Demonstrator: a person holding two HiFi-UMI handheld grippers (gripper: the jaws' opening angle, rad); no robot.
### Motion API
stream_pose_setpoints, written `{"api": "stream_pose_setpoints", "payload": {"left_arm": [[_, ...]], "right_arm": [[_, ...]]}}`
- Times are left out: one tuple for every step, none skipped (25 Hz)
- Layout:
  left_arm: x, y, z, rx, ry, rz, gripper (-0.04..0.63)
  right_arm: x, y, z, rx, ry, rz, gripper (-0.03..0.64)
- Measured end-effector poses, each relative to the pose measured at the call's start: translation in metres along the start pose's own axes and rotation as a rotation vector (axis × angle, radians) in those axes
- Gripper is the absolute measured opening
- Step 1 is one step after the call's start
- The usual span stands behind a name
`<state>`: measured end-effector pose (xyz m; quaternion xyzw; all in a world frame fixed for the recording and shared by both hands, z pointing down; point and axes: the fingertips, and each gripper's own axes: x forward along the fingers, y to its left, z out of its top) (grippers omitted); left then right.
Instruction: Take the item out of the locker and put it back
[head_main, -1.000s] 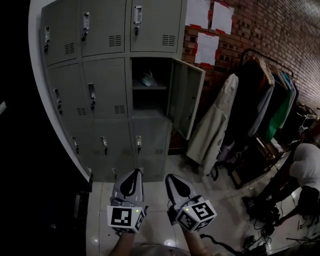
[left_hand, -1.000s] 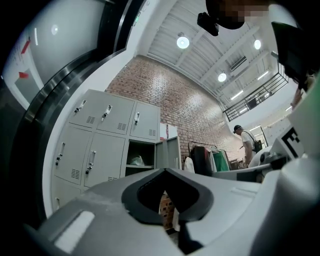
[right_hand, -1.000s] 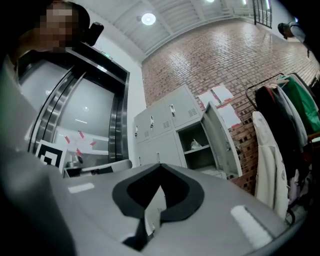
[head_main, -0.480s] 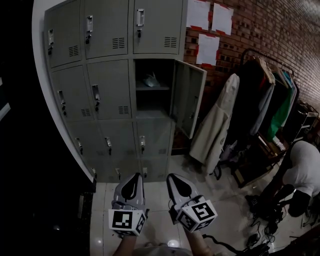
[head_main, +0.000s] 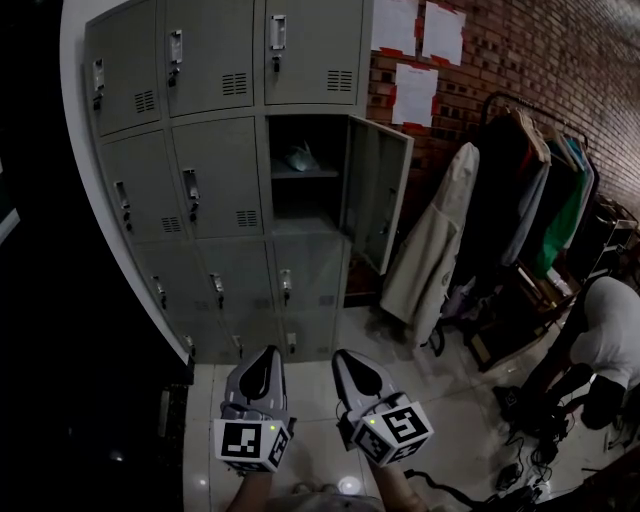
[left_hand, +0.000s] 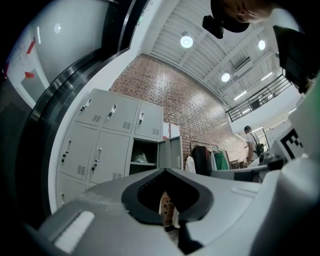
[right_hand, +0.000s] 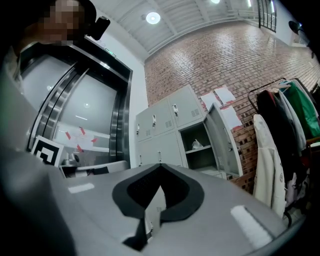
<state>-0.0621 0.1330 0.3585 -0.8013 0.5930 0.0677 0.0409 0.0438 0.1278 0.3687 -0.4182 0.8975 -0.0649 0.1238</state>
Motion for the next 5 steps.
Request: {"api": "stream_pose_setpoints", "payload": {"left_arm": [[-0.0002,0.0009,-0.0003,-0.001,0.002,0.000,0.005],[-0.0001,0.0021,-0.0005,-0.001,0.004,-0.001,0.005],[0.0001,0.0033,-0.0006,-0.002,0.006,-0.003,0.005],[0.0005,0.0045,-0.0006,-0.003,0.008,-0.004,0.005],[0.0010,0.0057,-0.0006,-0.003,0.010,-0.007,0.005]], "right_arm": [[0.0001,-0.0003,-0.0009,0.000,0.001,-0.003,0.002],[0.0006,-0.0007,-0.0016,-0.004,0.002,-0.007,0.002],[0.0012,-0.0011,-0.0022,-0.008,0.004,-0.011,0.002],[0.0019,-0.0014,-0.0026,-0.011,0.006,-0.016,0.003],[0.0025,-0.0016,-0.0031,-0.014,0.007,-0.020,0.002]]}}
